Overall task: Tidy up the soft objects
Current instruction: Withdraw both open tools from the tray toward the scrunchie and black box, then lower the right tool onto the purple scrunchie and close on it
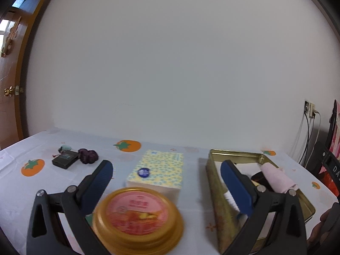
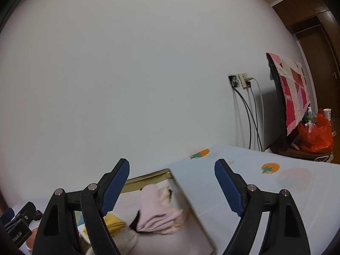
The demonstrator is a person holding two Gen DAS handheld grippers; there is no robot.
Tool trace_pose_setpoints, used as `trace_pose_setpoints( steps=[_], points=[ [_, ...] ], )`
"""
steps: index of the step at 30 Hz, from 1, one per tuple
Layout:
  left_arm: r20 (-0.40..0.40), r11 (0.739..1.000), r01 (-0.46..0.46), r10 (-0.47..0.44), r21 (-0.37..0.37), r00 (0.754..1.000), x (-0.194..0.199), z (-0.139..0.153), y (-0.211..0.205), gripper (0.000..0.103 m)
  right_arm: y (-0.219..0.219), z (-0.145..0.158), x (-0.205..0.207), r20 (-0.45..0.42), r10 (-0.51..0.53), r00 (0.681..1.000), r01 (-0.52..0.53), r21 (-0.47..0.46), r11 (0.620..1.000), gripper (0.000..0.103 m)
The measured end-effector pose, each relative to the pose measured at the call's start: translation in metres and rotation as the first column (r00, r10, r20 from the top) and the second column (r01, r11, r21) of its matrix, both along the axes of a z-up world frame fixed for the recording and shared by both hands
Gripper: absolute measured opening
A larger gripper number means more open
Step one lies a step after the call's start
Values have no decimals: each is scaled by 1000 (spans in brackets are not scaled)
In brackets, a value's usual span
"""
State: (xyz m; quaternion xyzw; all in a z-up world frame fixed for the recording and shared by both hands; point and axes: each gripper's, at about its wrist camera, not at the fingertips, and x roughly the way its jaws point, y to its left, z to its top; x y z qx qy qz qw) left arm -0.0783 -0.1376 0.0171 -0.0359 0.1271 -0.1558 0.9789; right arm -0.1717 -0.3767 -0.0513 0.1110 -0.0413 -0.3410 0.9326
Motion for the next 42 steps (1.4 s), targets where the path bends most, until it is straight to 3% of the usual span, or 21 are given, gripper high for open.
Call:
trace_pose_setpoints(
  steps=[19,30,37,42],
  points=[
    [46,986,-138,134,94,990,30,1,76,103,105,-12,55,-34,231,972,-230,13,973,84],
    [-14,963,-255,258,87,966,71,-4,151,103,175,-17,96,-74,348,935,-350,-19,937,84],
    [-37,939,-333,337,89,941,96,-7,194,103,212,-22,119,-109,406,907,-410,-16,912,84],
    [16,896,-410,413,168,910,122,-6,216,103,231,-23,141,-143,437,888,-442,-4,897,84]
  ],
)
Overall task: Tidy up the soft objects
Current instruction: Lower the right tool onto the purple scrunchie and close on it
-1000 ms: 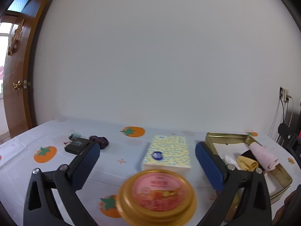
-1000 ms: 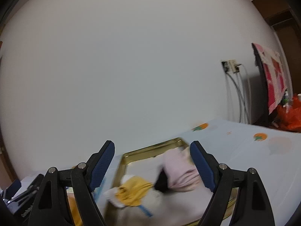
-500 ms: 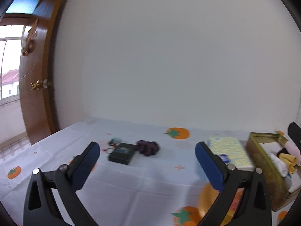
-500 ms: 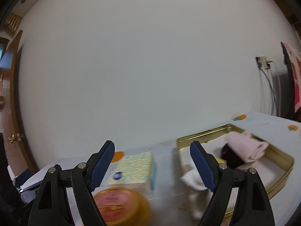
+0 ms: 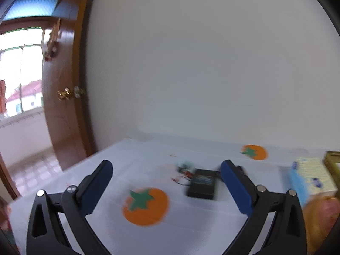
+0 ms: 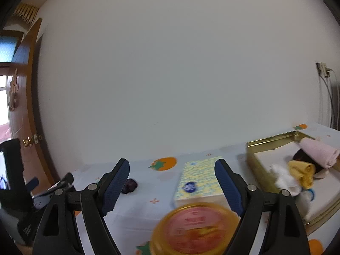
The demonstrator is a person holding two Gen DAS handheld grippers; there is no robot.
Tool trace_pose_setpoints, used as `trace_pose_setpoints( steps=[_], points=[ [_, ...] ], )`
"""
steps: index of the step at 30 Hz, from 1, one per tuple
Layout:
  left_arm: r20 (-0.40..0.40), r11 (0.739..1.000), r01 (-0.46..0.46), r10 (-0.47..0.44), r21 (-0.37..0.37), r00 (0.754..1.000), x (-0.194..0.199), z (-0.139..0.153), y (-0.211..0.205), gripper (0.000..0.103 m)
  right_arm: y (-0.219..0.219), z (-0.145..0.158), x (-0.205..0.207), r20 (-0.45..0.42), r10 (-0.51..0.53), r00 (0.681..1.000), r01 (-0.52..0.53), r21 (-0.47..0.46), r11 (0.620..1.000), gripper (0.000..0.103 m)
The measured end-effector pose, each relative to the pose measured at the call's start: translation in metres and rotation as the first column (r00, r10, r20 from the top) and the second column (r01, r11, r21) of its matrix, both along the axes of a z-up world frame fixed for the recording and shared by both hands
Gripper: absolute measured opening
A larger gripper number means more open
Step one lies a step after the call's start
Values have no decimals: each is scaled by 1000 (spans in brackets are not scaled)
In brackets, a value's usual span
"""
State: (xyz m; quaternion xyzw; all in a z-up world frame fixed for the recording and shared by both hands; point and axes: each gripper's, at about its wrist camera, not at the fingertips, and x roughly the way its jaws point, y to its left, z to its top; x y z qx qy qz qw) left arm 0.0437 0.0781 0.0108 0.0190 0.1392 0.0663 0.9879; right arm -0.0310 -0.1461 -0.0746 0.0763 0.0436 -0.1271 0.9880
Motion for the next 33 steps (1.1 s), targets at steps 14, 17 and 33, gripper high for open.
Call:
trace_pose_setpoints(
  steps=[14,17,33],
  points=[
    [-139,976,-192,177,-105,974,79,-10,76,103,64,-17,121,-236,97,967,-98,6,995,84],
    [-184,975,-184,158,-128,970,89,-15,79,103,71,-27,157,-342,121,932,-117,32,993,78],
    [-289,969,-194,144,-155,947,104,-23,87,103,61,-64,251,-591,191,784,-90,197,976,46]
  ],
)
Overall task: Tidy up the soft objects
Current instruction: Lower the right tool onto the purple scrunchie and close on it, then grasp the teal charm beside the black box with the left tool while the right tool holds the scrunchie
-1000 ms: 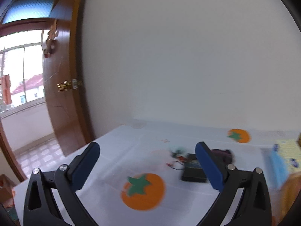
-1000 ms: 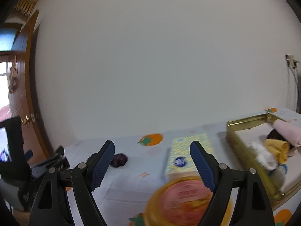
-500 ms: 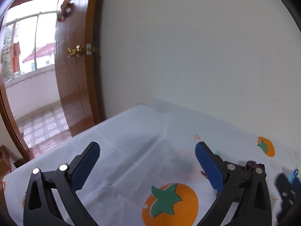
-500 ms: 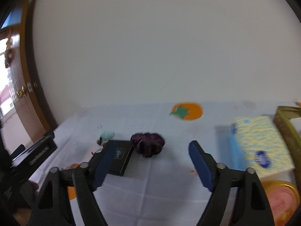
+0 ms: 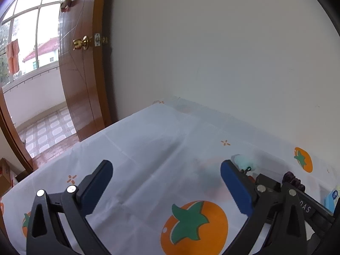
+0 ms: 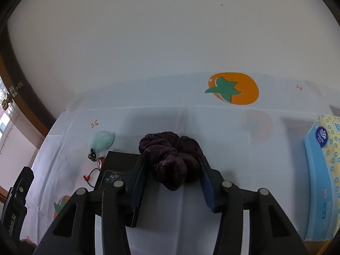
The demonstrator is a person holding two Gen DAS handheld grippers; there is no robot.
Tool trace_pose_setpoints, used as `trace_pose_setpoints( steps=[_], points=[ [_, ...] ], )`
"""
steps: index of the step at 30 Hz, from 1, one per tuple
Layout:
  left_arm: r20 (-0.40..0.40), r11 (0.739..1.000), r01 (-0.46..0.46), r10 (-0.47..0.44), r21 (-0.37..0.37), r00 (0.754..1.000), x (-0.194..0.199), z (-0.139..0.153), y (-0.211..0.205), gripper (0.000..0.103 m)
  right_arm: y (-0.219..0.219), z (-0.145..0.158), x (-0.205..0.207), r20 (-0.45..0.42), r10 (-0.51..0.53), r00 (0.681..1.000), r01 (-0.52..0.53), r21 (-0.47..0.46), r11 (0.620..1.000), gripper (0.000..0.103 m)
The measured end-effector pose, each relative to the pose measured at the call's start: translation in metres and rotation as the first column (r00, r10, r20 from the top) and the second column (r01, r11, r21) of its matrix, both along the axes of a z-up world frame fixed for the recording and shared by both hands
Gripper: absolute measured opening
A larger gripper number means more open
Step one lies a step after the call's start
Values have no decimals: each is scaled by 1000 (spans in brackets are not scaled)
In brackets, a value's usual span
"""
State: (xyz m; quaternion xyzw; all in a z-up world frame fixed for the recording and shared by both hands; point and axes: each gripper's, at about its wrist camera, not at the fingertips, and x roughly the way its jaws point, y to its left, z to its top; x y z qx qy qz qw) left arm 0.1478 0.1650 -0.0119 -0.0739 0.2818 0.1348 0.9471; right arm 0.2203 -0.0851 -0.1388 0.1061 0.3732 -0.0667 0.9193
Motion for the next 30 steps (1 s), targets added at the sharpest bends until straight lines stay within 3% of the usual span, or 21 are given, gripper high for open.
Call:
trace_pose_setpoints(
  steps=[2,6,9,13,16,19,22,25,30],
  points=[
    [-2,1000,-2,2,-14,1000,0,-1,2,103,0,0,1,0,-2,1000,2,6,1000,36],
    [-12,999,-5,4,-43,1000,2,-3,7,103,-8,2,-11,25,-1,1000,-1,50,999,32],
    [-11,998,38,-39,-53,999,1,-3,4,103,-12,14,-36,129,-5,992,-6,84,996,32],
    [9,995,103,-103,-12,995,-2,-1,-10,102,0,32,-70,259,30,965,-29,-8,1000,32],
    [16,993,120,-120,7,993,-5,1,-13,102,7,37,-84,281,56,958,-43,-54,998,32],
    [20,997,77,-77,9,997,-12,1,-2,102,4,39,-101,300,55,952,-37,-63,997,32],
    [19,999,23,-22,-36,1000,-14,0,12,102,0,39,-109,306,50,951,-32,-65,997,32],
    [9,998,16,-16,-54,1000,-14,-2,15,102,14,43,-116,340,81,937,-32,-147,989,32],
    [35,997,79,-79,12,996,-18,2,-2,102,56,45,-130,386,197,901,-52,-354,934,32]
  ],
)
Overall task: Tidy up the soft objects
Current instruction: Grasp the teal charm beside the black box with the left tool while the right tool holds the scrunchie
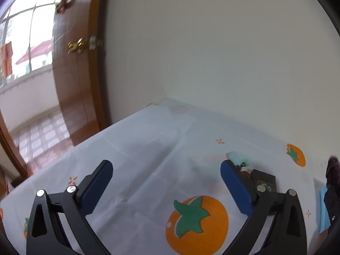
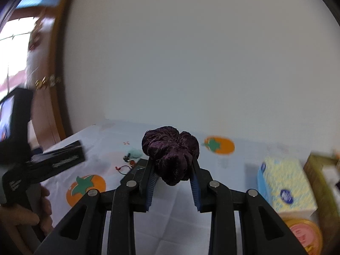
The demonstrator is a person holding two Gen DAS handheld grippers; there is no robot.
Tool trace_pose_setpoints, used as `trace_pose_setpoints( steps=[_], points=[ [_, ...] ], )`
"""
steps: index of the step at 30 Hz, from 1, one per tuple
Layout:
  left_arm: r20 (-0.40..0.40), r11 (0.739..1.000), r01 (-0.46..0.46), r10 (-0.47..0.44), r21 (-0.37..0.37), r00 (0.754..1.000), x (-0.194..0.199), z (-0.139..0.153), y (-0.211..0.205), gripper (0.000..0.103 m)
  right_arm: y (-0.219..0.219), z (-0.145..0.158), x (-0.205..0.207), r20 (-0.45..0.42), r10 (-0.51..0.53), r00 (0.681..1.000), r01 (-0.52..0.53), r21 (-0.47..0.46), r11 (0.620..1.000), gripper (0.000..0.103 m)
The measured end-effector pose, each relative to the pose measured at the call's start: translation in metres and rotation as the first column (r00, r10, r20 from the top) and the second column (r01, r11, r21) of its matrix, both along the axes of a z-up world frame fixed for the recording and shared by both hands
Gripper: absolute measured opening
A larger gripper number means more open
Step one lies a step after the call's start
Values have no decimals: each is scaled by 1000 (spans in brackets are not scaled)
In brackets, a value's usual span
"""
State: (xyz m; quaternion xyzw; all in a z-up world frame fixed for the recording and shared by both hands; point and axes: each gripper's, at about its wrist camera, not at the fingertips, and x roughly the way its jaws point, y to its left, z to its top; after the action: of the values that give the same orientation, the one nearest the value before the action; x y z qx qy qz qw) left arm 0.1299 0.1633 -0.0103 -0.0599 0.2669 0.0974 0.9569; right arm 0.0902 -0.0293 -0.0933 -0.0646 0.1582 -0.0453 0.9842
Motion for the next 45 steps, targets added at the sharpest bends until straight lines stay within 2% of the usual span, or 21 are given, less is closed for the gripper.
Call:
trace_pose_setpoints(
  steps=[2,5,9,14,16,22,26,29,35,39,43,45],
  points=[
    [1,999,27,-27,29,1000,1,1,-7,102,7,-1,0,11,10,1000,-9,-31,999,32],
    [6,997,48,-49,53,999,0,3,-13,102,6,0,2,1,10,1000,-10,-21,1000,32],
    [8,997,51,-52,54,999,-1,3,-14,102,3,4,1,-3,-7,1000,7,-3,1000,32],
    [5,998,42,-42,41,999,0,4,-9,102,20,4,-9,45,33,998,-30,-74,997,32],
    [4,998,44,-44,45,999,0,3,-11,102,20,4,-10,49,37,998,-34,-71,997,32],
    [24,992,100,-102,77,995,-4,5,-23,102,-5,8,-6,34,-2,999,1,37,999,32],
    [37,983,149,-154,110,987,-6,7,-34,102,-13,8,-1,37,-38,999,37,46,998,32],
    [43,974,200,-206,102,978,-8,8,-38,102,-15,9,-2,45,-44,998,42,47,998,32],
    [35,973,214,-218,85,975,-6,9,-37,102,-22,3,2,27,-53,998,50,89,995,32],
    [26,979,200,-202,48,979,-4,8,-31,102,-43,8,3,6,-67,998,65,177,982,32],
    [20,981,194,-194,24,981,-3,6,-27,102,-77,10,1,-17,-83,996,84,308,948,32],
    [17,981,194,-195,26,981,-2,5,-27,102,-85,8,2,-30,-91,995,96,337,937,32]
  ],
)
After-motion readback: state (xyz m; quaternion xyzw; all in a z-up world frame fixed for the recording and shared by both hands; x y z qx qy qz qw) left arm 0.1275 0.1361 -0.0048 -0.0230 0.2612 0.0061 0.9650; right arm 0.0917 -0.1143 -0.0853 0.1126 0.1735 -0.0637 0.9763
